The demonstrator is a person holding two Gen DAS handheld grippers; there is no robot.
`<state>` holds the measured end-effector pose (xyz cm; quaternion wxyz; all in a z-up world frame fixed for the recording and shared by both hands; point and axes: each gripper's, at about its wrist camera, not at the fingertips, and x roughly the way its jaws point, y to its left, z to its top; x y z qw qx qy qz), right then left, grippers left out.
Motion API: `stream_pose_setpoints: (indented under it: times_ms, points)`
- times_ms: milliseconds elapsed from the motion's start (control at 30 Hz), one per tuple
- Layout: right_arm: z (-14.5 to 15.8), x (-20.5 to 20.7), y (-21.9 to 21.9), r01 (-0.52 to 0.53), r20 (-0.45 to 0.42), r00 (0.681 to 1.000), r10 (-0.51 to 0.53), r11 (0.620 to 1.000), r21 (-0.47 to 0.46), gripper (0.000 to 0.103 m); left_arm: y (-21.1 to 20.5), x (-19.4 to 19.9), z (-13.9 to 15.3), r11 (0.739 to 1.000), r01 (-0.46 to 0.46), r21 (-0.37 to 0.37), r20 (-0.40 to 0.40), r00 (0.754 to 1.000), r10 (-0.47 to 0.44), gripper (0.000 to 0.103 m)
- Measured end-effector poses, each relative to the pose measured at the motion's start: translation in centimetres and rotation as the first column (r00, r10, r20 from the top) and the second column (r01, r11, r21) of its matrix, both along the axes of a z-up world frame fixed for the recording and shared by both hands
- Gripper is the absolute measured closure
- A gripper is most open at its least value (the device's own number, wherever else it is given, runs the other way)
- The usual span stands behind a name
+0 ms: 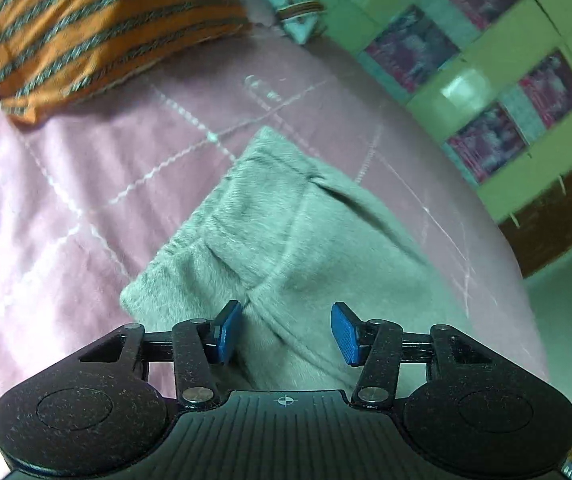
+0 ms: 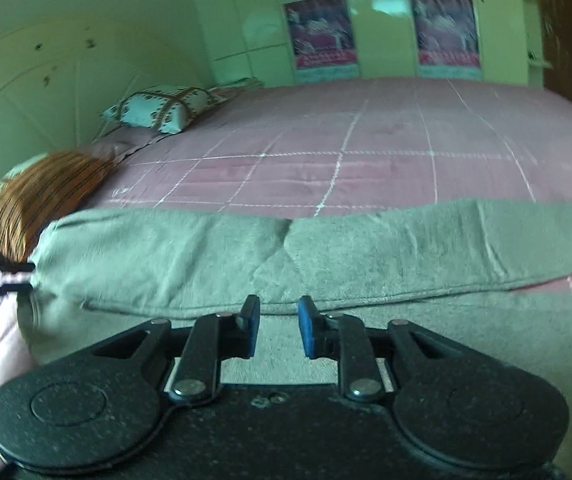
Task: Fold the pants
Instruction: 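Close the left tool on the waistband while the right tool grips the hems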
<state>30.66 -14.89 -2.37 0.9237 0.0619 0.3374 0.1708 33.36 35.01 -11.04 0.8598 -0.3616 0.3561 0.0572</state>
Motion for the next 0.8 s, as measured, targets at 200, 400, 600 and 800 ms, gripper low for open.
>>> stream_pose_setpoints:
  times_ms: [200,400,600,800]
  points:
    - [-3.2,2.5,-3.2,0.141,-0.156,0.982,-0.11,0.969,0.205,0.084,0.3,1.0,-1.0,0.996,-0.067,-0.052,0.036,0.997,0.069,0.052]
    - [-7.1,5.2,-5.7,0.299,-0.288,0.937,-0.197,0.878,0.373,0.082,1.2,2.2,-1.4,0.994,-0.078,-0.077,0.089,0.992,0.085,0.057]
    - [-8.9,7.5,-7.0,0.392,-0.362,0.903,-0.232,0.79,0.471,0.103,1.7,2.8,-1.4,0.995,-0.073,-0.071,0.09,0.993,0.079,0.078]
    - [-2.6,4.4,-5.8,0.215,-0.138,0.975,-0.172,0.879,0.426,0.103,2.6,1.4,2.6,0.997,-0.02,-0.08,0.205,0.978,0.036,0.08]
